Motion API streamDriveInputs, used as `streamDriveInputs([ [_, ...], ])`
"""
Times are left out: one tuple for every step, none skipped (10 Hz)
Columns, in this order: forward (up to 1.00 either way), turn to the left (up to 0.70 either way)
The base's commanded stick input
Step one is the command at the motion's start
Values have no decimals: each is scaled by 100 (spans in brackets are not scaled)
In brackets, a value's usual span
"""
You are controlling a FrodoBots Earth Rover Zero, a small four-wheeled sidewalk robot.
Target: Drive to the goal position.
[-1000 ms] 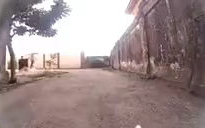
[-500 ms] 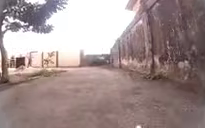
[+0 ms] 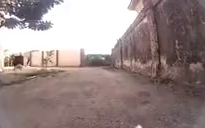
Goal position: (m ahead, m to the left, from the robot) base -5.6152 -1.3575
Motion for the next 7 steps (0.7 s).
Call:
streamDriveInputs([
  [70,0],
  [70,0],
  [70,0],
  [70,0],
  [70,0],
  [70,0],
  [70,0],
])
